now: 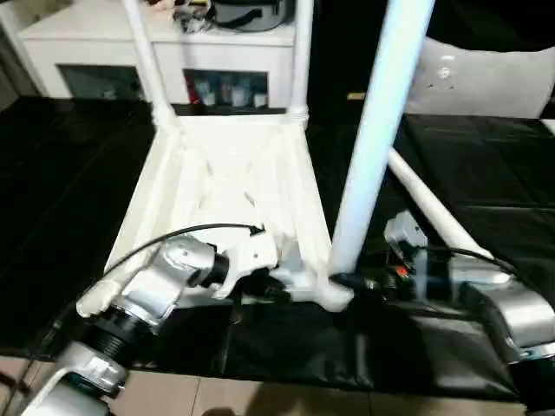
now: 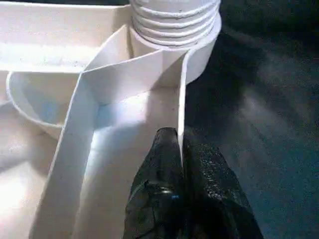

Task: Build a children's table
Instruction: Rotate leg to tighten

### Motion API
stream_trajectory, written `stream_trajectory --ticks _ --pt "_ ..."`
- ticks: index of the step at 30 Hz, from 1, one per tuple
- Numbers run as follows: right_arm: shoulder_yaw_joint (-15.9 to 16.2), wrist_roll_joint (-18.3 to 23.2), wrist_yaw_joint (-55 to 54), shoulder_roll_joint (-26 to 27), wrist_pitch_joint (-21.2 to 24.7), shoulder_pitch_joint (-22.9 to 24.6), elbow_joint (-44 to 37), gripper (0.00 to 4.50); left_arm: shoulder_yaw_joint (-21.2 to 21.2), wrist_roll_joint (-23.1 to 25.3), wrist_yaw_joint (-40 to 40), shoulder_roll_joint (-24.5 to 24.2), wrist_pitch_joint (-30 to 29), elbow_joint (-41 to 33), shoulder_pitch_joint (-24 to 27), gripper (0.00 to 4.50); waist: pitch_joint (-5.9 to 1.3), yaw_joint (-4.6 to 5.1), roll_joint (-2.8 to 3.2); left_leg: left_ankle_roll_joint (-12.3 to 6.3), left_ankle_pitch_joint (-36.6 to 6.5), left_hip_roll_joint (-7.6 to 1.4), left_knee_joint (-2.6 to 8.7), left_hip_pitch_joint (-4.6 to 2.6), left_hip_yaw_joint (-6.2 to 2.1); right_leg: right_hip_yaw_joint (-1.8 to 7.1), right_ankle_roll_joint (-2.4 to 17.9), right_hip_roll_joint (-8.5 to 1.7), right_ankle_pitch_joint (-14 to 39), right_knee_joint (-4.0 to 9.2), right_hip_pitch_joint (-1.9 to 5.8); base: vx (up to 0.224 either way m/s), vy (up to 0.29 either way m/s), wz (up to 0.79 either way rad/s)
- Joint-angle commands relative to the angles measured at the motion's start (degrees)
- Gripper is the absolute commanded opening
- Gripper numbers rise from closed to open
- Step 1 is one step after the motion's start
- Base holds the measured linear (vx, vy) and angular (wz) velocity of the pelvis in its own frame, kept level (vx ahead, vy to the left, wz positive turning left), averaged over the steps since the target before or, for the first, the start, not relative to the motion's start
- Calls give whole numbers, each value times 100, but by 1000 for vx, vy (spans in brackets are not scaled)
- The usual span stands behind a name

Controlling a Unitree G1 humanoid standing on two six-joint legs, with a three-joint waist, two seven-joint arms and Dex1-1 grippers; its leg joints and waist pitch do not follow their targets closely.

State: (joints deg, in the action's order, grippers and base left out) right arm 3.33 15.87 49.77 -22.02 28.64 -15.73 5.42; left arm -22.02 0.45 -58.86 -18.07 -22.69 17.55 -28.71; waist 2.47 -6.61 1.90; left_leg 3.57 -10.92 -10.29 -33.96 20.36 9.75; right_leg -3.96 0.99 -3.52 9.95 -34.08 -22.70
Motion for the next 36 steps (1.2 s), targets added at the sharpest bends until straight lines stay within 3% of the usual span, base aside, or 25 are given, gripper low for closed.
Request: stream_trajectory --ticks 1,3,4,5,6,8,9,10,13,14,15,16,23,24,27,28,29,36 --pt "62 -68 -661 326 261 -88 264 209 139 -245 450 464 -401 -245 -94 0 -266 53 -53 13 -1612 -216 446 -16 -140 197 442 -505 3247 619 241 0 0 0" --pt "-52 -279 -1350 622 343 -223 447 209 396 -283 1029 865 -839 -203 -227 0 -263 159 -59 -1 -1661 -191 431 -10 -142 174 397 -486 3297 647 231 0 0 0" --pt "-103 -357 -1629 735 357 -284 532 209 476 -254 1268 1004 -909 -137 -290 0 -263 184 8 9 -1669 -184 429 -11 -154 168 398 -485 3293 637 230 0 0 0" --pt "-236 -484 -2201 968 391 -417 717 209 604 -185 1702 1256 -943 32 -409 0 -267 238 -18 -23 -1645 -154 415 22 -149 147 332 -466 3323 673 243 0 0 0" --pt "-337 -537 -2562 1129 415 -498 828 209 681 -140 1985 1419 -942 156 -487 0 -278 283 -23 -35 -1606 -132 393 5 -141 143 327 -462 3323 701 213 0 0 0" --pt "-404 -545 -2771 1249 350 -533 893 209 682 -72 2150 1516 -915 214 -526 0 -302 313 -28 -95 -1475 -134 398 18 -148 155 357 -452 3075 687 233 0 0 0" --pt "-403 -551 -2774 1278 257 -525 899 209 640 -33 2150 1519 -894 188 -515 0 -307 323 -29 -163 -1433 -154 411 44 -146 168 402 -444 2853 663 246 0 0 0" --pt "-410 -563 -2788 1303 225 -518 891 260 616 -11 2150 1517 -905 157 -504 0 -318 323 -21 -207 -1387 -172 416 43 -143 185 467 -440 2623 632 247 0 0 0" --pt "-448 -559 -2818 1386 262 -469 791 277 494 103 2075 1403 -904 16 -438 0 -360 307 -26 -283 -1062 -202 389 53 -121 230 744 -450 1906 545 257 0 0 0" --pt "-448 -571 -2832 1387 269 -464 778 277 481 119 2079 1381 -898 6 -432 0 -360 307 -26 -283 -1062 -202 389 53 -121 230 744 -450 1906 545 257 0 0 0" --pt "-455 -592 -2865 1381 267 -464 774 289 476 126 2104 1362 -887 18 -435 0 -371 290 -14 -348 -776 -211 373 80 -111 238 946 -442 1344 472 278 0 0 0" --pt "-460 -597 -2887 1384 265 -468 778 301 473 128 2120 1362 -874 30 -442 0 -361 279 -11 -372 -754 -206 364 78 -97 241 1018 -444 1245 467 280 0 0 0" --pt "-436 -684 -2976 1195 326 -321 502 356 398 190 2169 1347 -633 203 -512 0 -339 250 -13 -302 -889 -217 386 62 -94 239 913 -445 1594 504 287 0 0 0" --pt "-415 -731 -2964 1104 393 -223 358 362 360 198 2117 1329 -659 193 -505 0 -338 244 9 -287 -909 -222 392 58 -98 244 891 -446 1608 501 284 0 0 0" --pt "-491 -608 -2874 1072 452 -92 188 391 338 208 2131 1332 -705 162 -493 0 -328 236 -17 -288 -959 -212 400 74 -95 248 849 -452 1674 512 300 0 0 0" --pt "-486 -525 -2712 987 418 4 22 398 419 168 2202 1362 -710 175 -516 0 -328 232 -1 -279 -975 -215 401 67 -99 245 837 -453 1727 512 293 0 0 0" --pt "-483 -503 -2664 961 409 26 -15 403 434 155 2205 1365 -708 177 -522 43 -326 226 -11 -296 -1011 -214 391 56 -92 246 804 -452 1803 533 287 0 0 0" --pt "-434 -378 -2061 413 361 269 -513 450 491 70 1998 1119 -508 -326 -455 101 -317 150 -5 -392 -855 -223 375 79 -90 248 813 -454 1809 513 283 0 0 0"
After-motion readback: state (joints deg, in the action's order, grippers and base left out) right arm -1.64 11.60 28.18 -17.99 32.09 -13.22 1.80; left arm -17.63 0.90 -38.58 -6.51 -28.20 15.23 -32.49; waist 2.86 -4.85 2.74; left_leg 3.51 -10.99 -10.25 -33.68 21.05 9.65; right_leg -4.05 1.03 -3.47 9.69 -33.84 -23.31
